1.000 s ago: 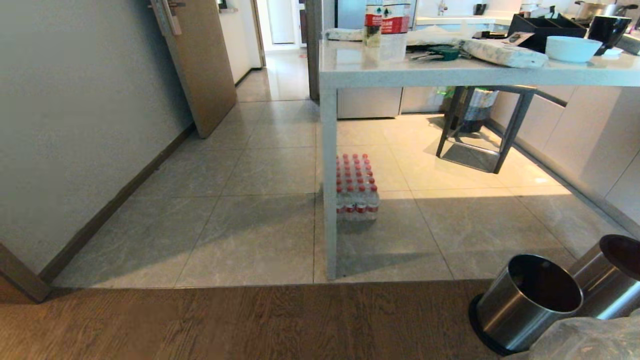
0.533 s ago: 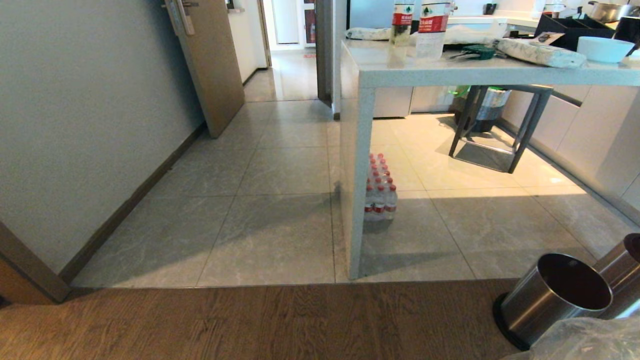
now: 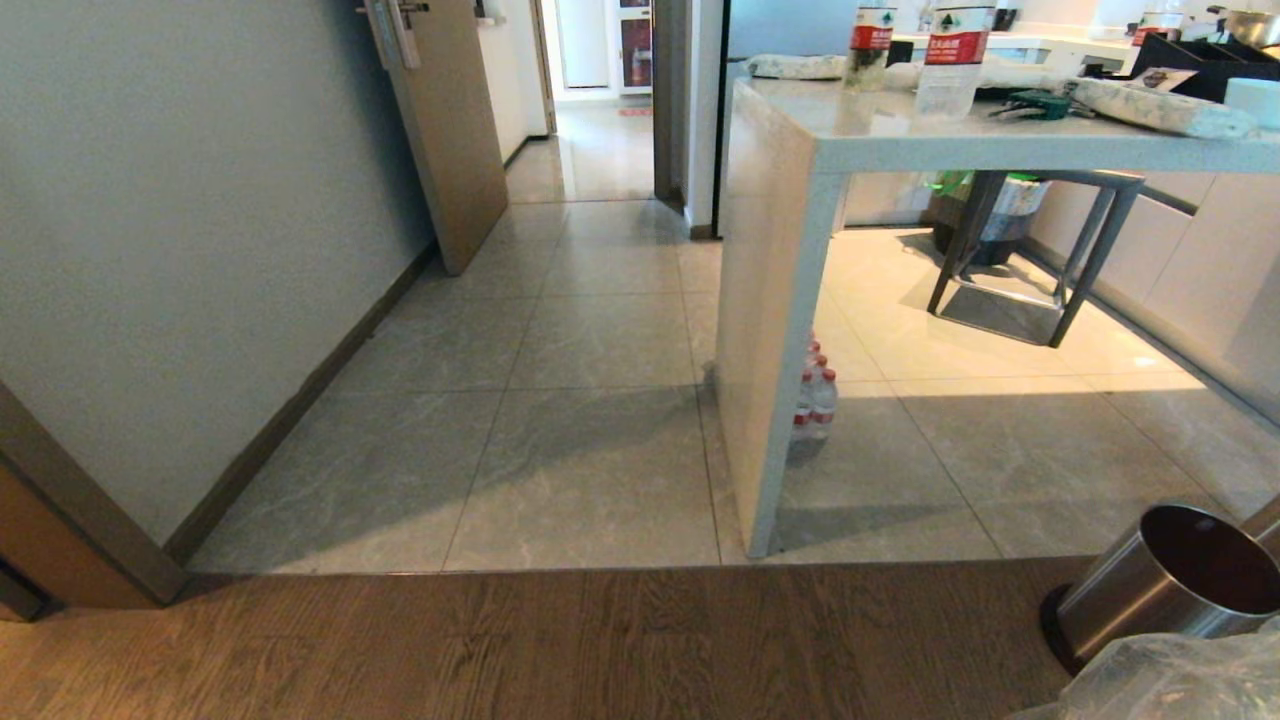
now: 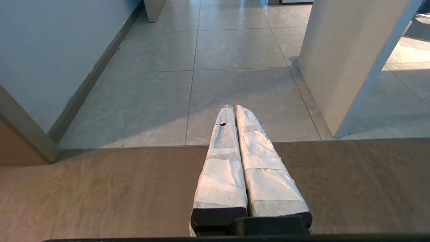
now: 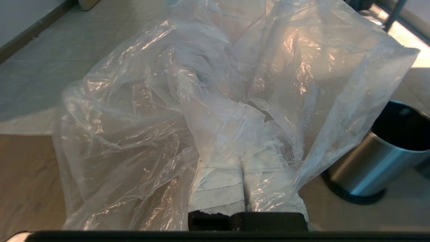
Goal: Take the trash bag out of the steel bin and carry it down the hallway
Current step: Put the trash bag at the door
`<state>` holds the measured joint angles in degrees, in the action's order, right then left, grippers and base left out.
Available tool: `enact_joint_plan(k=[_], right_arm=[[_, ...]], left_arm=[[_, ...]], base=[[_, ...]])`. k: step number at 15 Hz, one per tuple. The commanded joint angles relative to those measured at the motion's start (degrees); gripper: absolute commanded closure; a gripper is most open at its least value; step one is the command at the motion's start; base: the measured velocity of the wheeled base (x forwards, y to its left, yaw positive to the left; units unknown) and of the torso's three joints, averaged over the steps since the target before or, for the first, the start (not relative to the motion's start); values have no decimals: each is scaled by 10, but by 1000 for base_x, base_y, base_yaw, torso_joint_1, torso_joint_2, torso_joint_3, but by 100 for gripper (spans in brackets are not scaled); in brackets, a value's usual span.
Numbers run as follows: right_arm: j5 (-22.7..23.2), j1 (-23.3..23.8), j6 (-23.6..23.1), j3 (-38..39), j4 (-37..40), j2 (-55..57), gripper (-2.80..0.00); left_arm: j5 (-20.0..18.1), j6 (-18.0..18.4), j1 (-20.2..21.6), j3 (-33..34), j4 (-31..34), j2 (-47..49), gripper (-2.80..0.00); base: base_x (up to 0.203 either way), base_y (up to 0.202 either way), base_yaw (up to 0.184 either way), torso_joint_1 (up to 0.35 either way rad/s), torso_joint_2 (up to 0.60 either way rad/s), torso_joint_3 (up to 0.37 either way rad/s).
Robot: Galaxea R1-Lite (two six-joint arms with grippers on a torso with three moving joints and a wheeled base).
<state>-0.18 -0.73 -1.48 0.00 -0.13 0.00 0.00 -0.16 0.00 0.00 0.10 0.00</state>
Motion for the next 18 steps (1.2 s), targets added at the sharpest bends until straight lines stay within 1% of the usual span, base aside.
enact_joint_plan(k=[1, 18], right_arm=[[0, 0, 0, 1, 0, 1, 0], [0, 0, 0, 2, 0, 1, 0]], left_arm=[[0, 0, 0, 0, 0, 0, 0], [0, 1, 0, 0, 0, 0, 0]], base=[[0, 193, 1, 2, 6, -2], [0, 193, 0, 3, 2, 2]])
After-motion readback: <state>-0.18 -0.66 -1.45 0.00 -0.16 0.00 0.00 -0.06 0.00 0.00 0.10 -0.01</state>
